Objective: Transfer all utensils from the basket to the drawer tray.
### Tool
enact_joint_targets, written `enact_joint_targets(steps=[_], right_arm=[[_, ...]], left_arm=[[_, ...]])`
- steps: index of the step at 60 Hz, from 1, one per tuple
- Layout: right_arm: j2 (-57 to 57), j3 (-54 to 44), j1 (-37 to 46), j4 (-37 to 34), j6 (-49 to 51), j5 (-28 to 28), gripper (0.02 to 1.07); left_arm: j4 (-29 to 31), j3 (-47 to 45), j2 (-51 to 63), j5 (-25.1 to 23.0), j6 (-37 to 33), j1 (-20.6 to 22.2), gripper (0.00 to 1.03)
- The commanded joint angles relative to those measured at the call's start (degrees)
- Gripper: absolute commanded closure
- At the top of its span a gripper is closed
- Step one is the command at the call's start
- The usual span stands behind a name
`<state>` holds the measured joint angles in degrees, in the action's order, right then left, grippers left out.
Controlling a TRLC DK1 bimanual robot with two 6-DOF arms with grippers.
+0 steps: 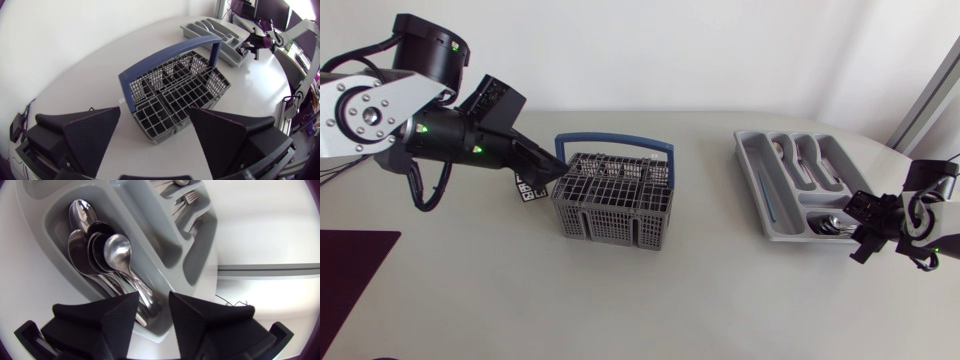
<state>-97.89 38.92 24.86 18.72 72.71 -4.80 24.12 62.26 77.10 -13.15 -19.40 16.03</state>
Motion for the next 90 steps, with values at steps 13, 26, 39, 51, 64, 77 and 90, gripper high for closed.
enact_joint_targets(steps=[13,26,39,51,64,77,90], right_arm=[[17.1,1.0,-2.1,-14.4,-4.4,-0.2,0.12],[27.7,4.4,-15.6,-32.3,-19.2,0.2,0.12],[24.1,9.2,-36.6,-38.6,-37.5,-2.3,0.13],[11.4,15.9,-47.8,-37.9,-47.7,-2.5,0.13],[1.5,23.4,-53.2,-37.9,-51.3,-2.4,0.13],[-2.4,27.7,-56.0,-38.0,-52.8,-2.5,0.13],[-4.8,30.1,-57.3,-38.1,-52.3,-2.9,0.13]], left_arm=[[-0.1,-3.3,1.4,0.2,-4.3,-5.5,0.05],[-3.2,-3.3,8.1,0.2,-5.7,-9.8,0.06],[-4.3,-0.8,17.2,0.2,-6.8,-11.0,0.06],[-4.6,-0.4,19.9,0.2,-6.9,-9.6,0.06],[-4.7,-1.9,18.8,-0.6,-7.3,-7.5,0.06],[-4.9,-3.7,17.0,-3.1,-7.4,-6.1,0.06],[-4.9,-5.9,12.9,-3.3,-7.3,-5.7,0.06]])
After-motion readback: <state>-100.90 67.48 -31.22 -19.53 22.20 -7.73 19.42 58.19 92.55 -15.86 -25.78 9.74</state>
